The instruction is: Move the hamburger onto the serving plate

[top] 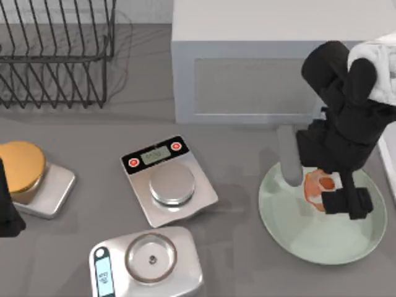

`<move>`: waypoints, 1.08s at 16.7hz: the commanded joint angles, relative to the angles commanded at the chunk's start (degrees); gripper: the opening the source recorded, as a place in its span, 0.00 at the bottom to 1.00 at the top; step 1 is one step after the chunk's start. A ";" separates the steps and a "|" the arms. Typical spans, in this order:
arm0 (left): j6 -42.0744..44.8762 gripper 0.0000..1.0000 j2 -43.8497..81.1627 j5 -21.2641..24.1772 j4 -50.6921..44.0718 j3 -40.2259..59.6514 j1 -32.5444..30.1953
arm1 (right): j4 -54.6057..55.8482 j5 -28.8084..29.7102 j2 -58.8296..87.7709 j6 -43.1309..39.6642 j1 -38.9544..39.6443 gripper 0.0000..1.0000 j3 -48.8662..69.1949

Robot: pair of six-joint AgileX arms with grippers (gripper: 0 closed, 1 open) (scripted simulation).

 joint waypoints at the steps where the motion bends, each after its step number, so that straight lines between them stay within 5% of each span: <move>1: 0.00 1.00 0.00 0.00 0.00 0.00 0.00 | 1.33 0.00 0.54 -0.01 0.08 0.00 -0.96; 6: 0.00 1.00 0.00 0.00 0.00 0.00 0.00 | 2.19 0.02 0.86 0.02 0.08 0.00 -1.61; 18: 0.00 1.00 0.00 0.00 0.00 0.00 0.00 | 2.19 0.02 0.86 0.02 0.08 0.90 -1.61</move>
